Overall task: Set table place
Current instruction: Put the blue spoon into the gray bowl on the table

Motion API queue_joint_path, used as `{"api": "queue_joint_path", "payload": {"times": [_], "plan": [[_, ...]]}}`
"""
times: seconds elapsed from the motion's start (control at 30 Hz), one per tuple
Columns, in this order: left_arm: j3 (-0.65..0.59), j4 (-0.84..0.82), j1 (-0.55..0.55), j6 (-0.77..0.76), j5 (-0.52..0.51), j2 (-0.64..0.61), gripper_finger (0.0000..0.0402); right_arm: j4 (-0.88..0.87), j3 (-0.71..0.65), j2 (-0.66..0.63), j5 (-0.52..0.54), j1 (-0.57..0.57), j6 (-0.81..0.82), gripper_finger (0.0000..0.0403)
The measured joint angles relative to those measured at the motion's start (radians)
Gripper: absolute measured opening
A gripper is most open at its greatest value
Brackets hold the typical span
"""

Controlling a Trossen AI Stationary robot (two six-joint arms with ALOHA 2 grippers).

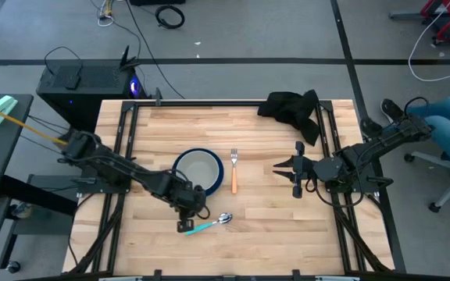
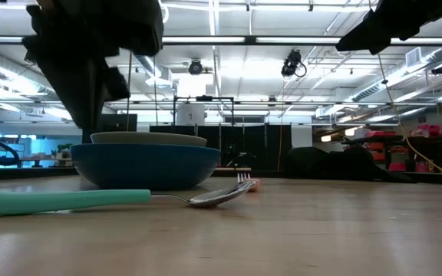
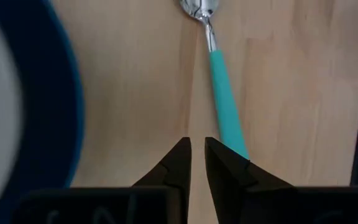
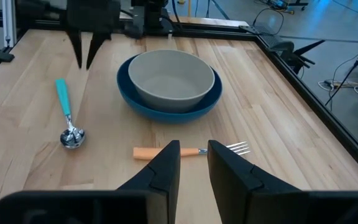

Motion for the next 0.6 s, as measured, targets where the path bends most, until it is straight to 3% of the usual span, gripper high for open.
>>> {"api": "queue_joint_path", "payload": {"times": [0.27,0.6], "plan": [[0.0,0.05,-0.002,-0.106,0.008,0.068,0.0046,0.0,0.0,0.0,0.0,0.0,0.0,0.0089],[0.0,0.136,-0.008,-0.034,-0.001,0.069,0.0073,-0.001,0.0,0.0,0.0,0.0,0.0,0.0089]]}}
